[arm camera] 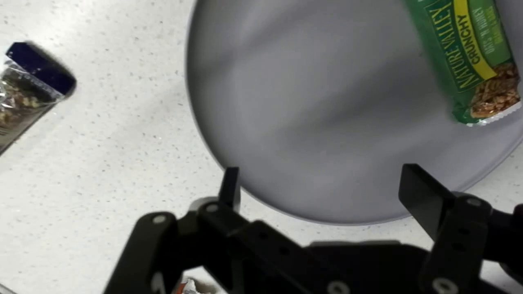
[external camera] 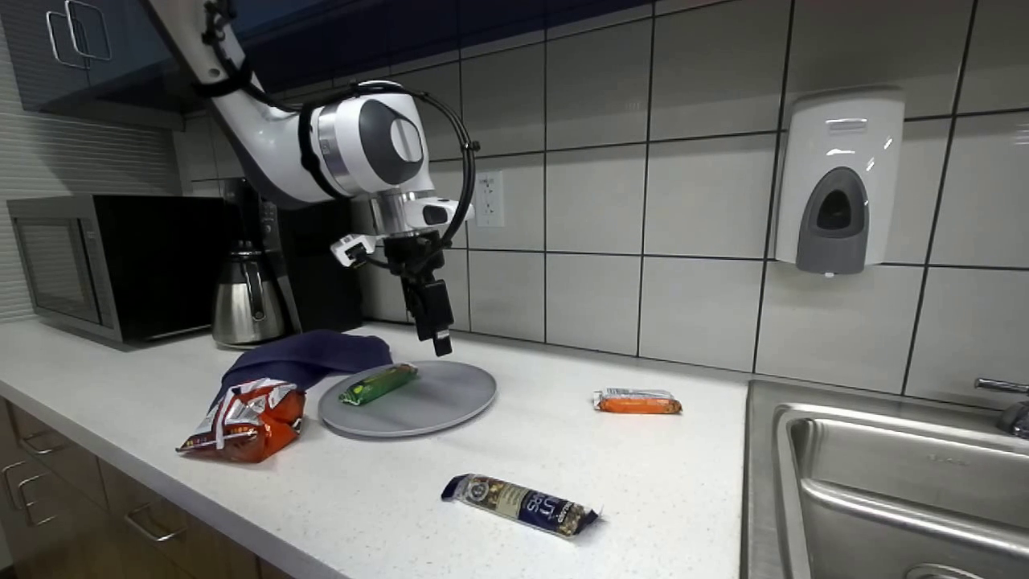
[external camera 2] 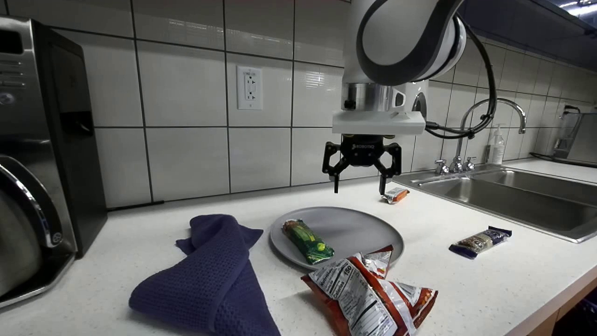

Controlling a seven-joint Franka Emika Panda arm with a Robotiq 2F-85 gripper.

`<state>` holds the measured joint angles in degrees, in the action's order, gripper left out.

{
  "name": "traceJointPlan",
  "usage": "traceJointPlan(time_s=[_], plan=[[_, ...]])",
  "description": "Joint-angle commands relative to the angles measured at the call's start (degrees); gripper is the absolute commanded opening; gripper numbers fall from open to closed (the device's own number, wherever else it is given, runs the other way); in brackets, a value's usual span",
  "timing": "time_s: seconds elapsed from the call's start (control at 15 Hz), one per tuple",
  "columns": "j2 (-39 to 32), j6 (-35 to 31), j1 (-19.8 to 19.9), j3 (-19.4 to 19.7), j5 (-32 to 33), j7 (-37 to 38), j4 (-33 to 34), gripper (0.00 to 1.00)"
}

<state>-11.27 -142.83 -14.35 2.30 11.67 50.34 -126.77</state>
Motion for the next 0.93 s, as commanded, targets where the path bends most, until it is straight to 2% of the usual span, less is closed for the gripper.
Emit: traceJointPlan(time_s=[0.0, 0.87], plan=[[4.8, 0.4, 1.5, 0.0, 2.7, 5.6, -4.7, 1.0], [15.1, 1.9, 7.5, -1.1, 7.6, 19.8, -17.1, 1.0]])
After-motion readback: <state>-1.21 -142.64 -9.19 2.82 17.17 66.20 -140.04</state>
